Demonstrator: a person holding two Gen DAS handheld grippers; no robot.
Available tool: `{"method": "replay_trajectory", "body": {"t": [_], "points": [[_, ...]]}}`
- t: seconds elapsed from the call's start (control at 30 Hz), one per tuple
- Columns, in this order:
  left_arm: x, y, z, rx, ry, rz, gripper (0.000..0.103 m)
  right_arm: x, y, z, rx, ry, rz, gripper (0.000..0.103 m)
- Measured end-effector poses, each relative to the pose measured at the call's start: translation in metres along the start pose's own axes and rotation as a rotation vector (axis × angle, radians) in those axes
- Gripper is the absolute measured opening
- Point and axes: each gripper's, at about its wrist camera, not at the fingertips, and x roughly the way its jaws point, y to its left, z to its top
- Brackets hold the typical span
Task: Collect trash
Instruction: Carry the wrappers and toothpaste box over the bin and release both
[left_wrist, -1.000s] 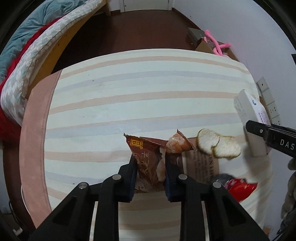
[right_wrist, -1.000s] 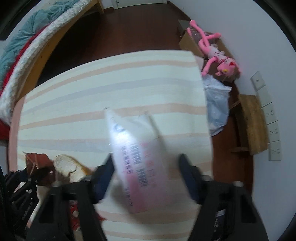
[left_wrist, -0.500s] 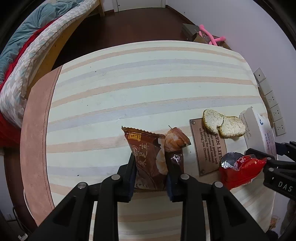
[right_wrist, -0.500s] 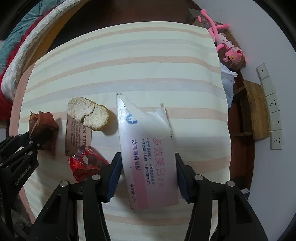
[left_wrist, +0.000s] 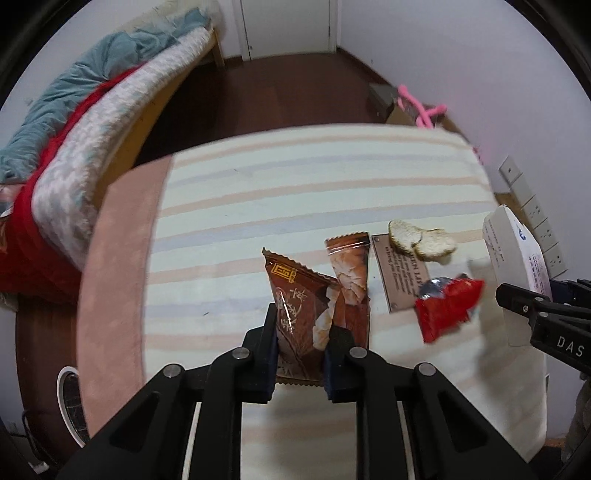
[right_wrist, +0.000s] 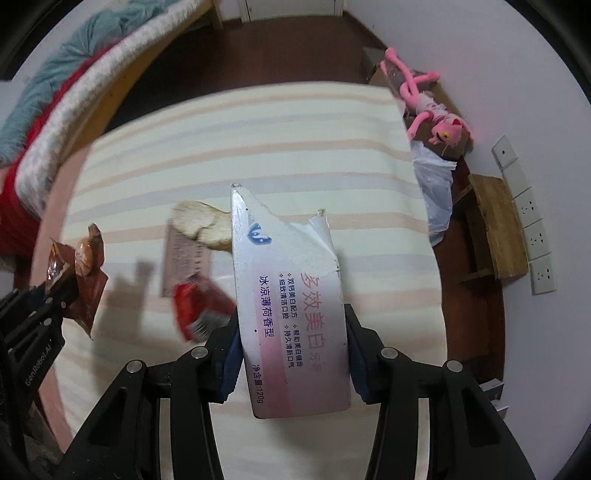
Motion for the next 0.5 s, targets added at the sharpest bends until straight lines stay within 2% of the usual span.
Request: {"method": "replay_trajectory", "body": {"t": [0.2,0.3,0.5], "points": [[-0.062,0.029,-0.026,-0.035,-0.084,-0.027,0.016,-0.059,0.019,-0.032,-0.003,-0.096,0.051,0.050],[-0.094,0.048,-0.041,-0.058,-0.129,-0.032,0.016,-0.087,0.042,-0.054,-0.019,-0.130,0.088,0.050],[-0.154,0.108,-0.075,-0.121,-0.207,-0.005,0.016,-0.136,0.120,-0.092,-0.093,-0.175,0.190,0.050]]}}
